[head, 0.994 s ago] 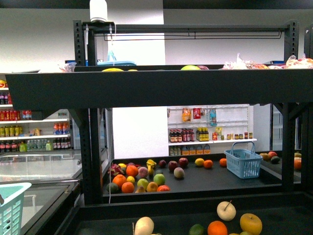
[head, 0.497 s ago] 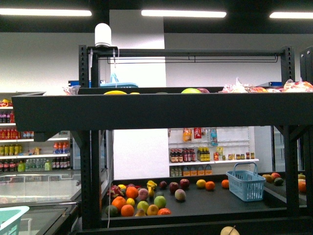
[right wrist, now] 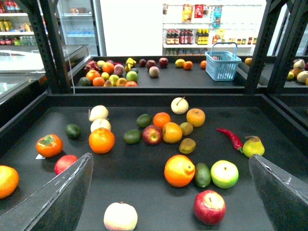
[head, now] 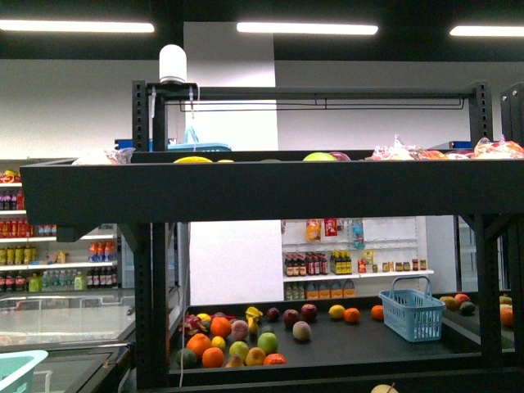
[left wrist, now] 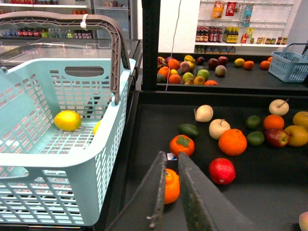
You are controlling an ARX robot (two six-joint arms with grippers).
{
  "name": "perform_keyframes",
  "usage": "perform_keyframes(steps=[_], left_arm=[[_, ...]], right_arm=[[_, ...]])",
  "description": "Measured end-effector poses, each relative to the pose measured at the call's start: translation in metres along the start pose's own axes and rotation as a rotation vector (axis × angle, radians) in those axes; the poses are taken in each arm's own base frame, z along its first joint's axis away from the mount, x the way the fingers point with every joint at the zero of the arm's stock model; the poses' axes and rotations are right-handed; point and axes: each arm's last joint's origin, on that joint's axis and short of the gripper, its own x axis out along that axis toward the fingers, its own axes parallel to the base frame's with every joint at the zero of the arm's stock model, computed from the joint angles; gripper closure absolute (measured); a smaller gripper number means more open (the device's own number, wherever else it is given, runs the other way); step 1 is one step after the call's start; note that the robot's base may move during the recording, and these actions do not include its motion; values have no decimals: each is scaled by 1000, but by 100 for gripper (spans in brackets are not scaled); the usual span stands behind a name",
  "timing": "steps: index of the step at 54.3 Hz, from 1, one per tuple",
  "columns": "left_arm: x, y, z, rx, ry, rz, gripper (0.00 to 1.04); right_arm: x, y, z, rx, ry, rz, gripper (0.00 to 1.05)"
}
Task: Pick lemon from shelf
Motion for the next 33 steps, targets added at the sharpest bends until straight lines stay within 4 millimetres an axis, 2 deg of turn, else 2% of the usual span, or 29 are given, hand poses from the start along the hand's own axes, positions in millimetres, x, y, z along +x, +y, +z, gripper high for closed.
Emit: perform_keyframes(steps=[4, 13, 20, 21, 33], left_arm=[[0, 0, 0, 0, 0, 0, 76], [0, 0, 0, 0, 0, 0, 32], [0, 0, 0, 0, 0, 0, 9], [0, 0, 0, 1, 0, 0, 7], [0, 0, 0, 2, 0, 0, 8]], right_arm=[[0, 0, 0, 0, 0, 0, 7], [0, 0, 0, 0, 0, 0, 7], [0, 0, 0, 0, 0, 0, 7], [0, 0, 0, 0, 0, 0, 7], [0, 0, 0, 0, 0, 0, 7]])
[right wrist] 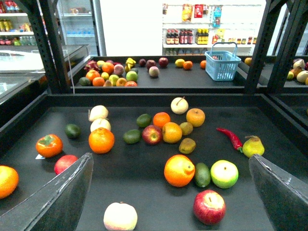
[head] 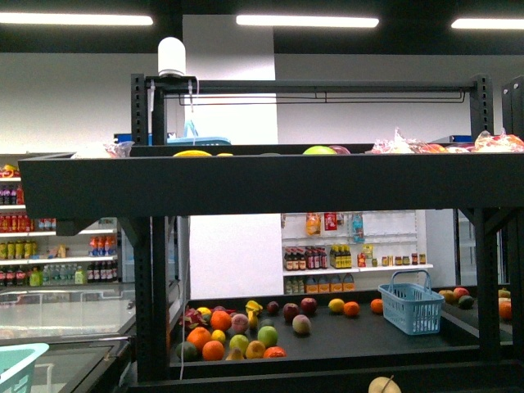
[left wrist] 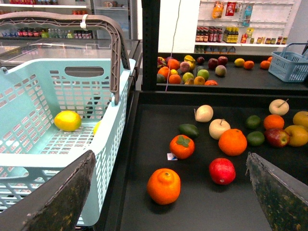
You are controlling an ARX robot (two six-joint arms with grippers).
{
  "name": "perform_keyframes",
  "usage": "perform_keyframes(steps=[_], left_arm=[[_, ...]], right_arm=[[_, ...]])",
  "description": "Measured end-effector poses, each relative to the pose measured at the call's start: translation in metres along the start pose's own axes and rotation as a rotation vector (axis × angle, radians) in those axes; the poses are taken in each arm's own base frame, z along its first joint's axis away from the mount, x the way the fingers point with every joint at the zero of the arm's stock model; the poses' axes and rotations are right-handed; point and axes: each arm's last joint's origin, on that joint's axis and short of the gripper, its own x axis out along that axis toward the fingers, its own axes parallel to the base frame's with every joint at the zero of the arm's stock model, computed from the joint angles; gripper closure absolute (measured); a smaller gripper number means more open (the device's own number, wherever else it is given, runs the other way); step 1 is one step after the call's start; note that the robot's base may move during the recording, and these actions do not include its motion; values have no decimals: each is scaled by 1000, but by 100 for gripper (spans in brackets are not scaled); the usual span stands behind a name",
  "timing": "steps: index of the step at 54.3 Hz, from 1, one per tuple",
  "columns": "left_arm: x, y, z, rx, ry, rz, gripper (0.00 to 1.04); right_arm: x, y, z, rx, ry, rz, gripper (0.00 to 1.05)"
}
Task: Pick lemon from shelf
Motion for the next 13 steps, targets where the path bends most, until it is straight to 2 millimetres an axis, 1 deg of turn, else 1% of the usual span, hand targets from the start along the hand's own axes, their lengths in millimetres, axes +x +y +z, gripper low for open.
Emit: perform_keyframes(steps=[13], left_arm=[[0, 0, 0, 0, 0, 0, 8]], right_arm=[[0, 0, 0, 0, 0, 0, 7]])
